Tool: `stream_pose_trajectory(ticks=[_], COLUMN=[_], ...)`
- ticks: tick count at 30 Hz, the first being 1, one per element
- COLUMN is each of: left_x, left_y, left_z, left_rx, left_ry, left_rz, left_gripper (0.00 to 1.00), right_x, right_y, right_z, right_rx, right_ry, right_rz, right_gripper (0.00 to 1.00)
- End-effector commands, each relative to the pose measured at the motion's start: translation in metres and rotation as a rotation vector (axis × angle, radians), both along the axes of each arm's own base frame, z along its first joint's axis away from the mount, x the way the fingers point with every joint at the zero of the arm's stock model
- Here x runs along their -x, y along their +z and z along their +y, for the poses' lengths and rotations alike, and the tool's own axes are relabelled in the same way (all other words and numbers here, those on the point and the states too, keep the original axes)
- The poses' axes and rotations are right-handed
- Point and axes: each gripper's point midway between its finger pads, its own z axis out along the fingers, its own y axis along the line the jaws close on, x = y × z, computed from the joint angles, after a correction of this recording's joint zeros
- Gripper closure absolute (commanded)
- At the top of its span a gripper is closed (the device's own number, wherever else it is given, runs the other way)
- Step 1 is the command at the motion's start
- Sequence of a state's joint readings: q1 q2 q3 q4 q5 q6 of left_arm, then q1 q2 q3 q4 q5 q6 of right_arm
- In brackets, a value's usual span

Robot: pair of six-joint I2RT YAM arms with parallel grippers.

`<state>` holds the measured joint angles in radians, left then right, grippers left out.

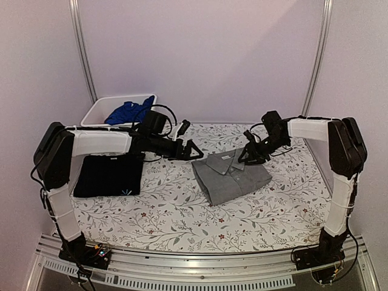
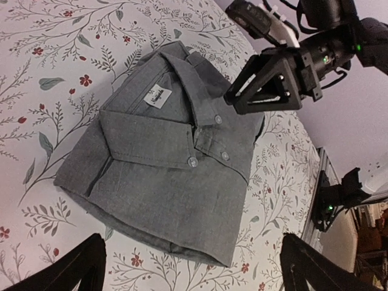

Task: Fold and stack the mixed laundry pile
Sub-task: Rotate the square-folded T-shirt at the center of the board, then move the square-folded T-shirt to the center of the board.

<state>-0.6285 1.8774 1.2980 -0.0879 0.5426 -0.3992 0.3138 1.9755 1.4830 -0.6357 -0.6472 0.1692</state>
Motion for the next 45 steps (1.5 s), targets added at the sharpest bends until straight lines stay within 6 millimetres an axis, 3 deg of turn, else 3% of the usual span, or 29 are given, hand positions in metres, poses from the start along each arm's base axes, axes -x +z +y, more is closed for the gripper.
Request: stream_pose_trajectory(ticks=[1,6,11,15,18,22,24,26,28,31,33,41,45], left_x=[-0.015,-0.012,0.005,0.019,0.029,0.032,0.026,0.016,0.008,0.001,-0.004,-0.031,-0.045], left_y=[0.003,-0.011,-0.029,-0.037,-0.033,-0.026,-0.028,-0.031,-0.041,-0.053,-0.056,-0.083,-0.088], left_z=[0.012,0.039,0.073,0.093,0.095,0.087,0.083,0.073,0.063,0.045,0.035,0.014,0.006], left_rx=[0.031,0.009,-0.027,-0.043,-0.034,-0.024,-0.041,-0.049,-0.063,-0.092,-0.098,-0.128,-0.137], left_ry=[0.072,0.124,0.17,0.189,0.172,0.131,0.127,0.114,0.095,0.068,0.06,0.052,0.06], left_rz=[0.053,0.094,0.135,0.161,0.16,0.133,0.124,0.129,0.145,0.154,0.156,0.193,0.191], left_gripper=[0.0,0.0,0.01,0.0,0.0,0.0,0.01,0.04,0.08,0.11,0.14,0.36,0.45], right_x=[0.037,0.087,0.147,0.169,0.168,0.147,0.138,0.125,0.116,0.102,0.097,0.087,0.077], right_y=[-0.037,-0.062,-0.057,-0.041,-0.035,-0.008,0.019,0.029,0.029,0.013,0.002,-0.047,-0.055], right_z=[0.018,0.049,0.107,0.142,0.146,0.119,0.098,0.07,0.037,-0.016,-0.039,-0.046,-0.045], right_rx=[0.046,0.042,-0.016,-0.075,-0.051,-0.025,-0.036,-0.014,0.037,0.105,0.13,0.172,0.166], right_ry=[0.114,0.221,0.371,0.444,0.483,0.406,0.333,0.23,0.119,-0.066,-0.153,-0.174,-0.182], right_rz=[0.069,0.159,0.215,0.226,0.192,0.098,0.032,0.003,-0.014,0.04,0.08,0.18,0.186], right_gripper=[0.58,0.59,0.58,0.55,0.54,0.52,0.51,0.5,0.49,0.49,0.48,0.46,0.47])
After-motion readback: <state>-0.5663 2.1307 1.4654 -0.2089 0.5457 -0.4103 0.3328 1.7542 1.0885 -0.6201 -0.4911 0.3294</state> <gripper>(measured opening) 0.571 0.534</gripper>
